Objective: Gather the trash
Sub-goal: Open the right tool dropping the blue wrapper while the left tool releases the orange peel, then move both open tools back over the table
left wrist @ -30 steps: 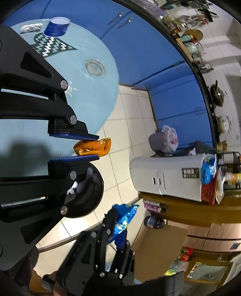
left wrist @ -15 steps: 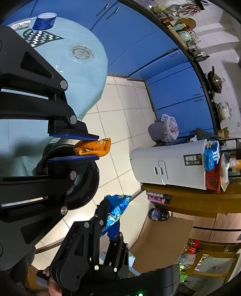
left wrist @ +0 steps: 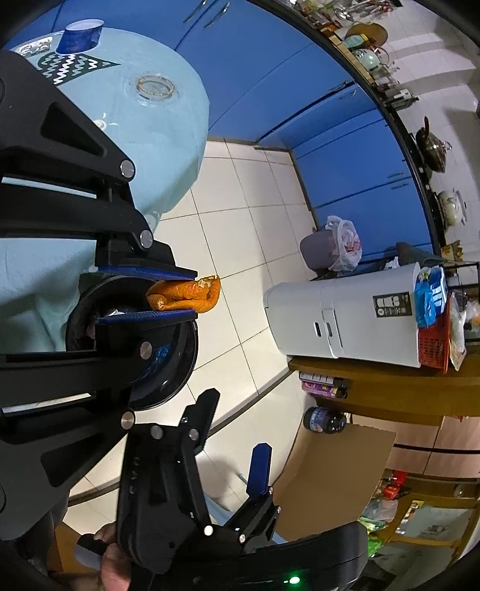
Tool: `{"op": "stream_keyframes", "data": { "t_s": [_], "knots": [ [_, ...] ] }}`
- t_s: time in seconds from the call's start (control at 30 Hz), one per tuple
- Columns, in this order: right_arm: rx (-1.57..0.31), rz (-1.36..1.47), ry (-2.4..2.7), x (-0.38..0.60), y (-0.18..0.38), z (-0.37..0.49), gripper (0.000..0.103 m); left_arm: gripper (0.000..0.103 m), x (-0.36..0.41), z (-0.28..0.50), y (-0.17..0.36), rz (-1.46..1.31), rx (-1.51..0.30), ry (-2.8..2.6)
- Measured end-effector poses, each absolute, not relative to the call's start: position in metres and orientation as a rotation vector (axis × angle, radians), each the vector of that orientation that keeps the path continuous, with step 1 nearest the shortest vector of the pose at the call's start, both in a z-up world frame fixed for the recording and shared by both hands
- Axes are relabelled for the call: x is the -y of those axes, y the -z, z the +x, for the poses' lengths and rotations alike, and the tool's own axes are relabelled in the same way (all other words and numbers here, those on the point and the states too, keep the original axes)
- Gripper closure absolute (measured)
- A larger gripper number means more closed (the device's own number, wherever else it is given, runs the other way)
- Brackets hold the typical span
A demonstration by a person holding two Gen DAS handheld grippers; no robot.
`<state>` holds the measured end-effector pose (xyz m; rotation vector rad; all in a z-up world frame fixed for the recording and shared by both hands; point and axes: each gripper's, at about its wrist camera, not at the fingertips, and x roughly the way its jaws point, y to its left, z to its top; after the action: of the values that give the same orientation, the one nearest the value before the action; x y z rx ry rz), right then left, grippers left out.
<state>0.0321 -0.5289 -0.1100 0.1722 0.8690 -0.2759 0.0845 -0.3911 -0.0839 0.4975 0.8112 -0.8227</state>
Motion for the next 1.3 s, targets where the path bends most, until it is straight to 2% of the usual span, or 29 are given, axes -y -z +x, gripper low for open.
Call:
{"op": "stream_keyframes", "data": {
  "t_s": [0.53,0.57,0.6,0.63,0.67,0.7,0.97,1.3],
  "knots": [
    [-0.86,0.222,0.354,0.565,0.111,0.017,0.024,0.082,0.42,0.086,0.097,0.486,-0.864,0.853],
    [-0.86,0.227,0.356,0.566,0.112,0.016,0.024,0.078,0.42,0.088,0.098,0.483,-0.877,0.844],
    [-0.86,0.232,0.357,0.567,0.112,0.015,0.024,0.058,0.42,0.09,0.099,0.478,-0.884,0.836],
    [-0.86,0.235,0.357,0.568,0.112,0.015,0.024,0.015,0.418,0.093,0.1,0.464,-0.889,0.823],
    [-0.86,0.236,0.357,0.568,0.113,0.015,0.024,0.003,0.417,0.094,0.099,0.45,-0.885,0.817],
    [-0.862,0.237,0.356,0.567,0.113,0.015,0.024,0.005,0.413,0.095,0.096,0.431,-0.869,0.818],
    [-0.858,0.221,0.309,0.547,0.11,0.025,0.024,0.005,0.384,0.109,0.095,0.398,-0.877,0.744],
    [-0.818,0.079,0.132,0.458,0.092,0.07,0.024,0.005,0.273,0.143,0.081,0.281,-0.86,0.524]
  ]
}}
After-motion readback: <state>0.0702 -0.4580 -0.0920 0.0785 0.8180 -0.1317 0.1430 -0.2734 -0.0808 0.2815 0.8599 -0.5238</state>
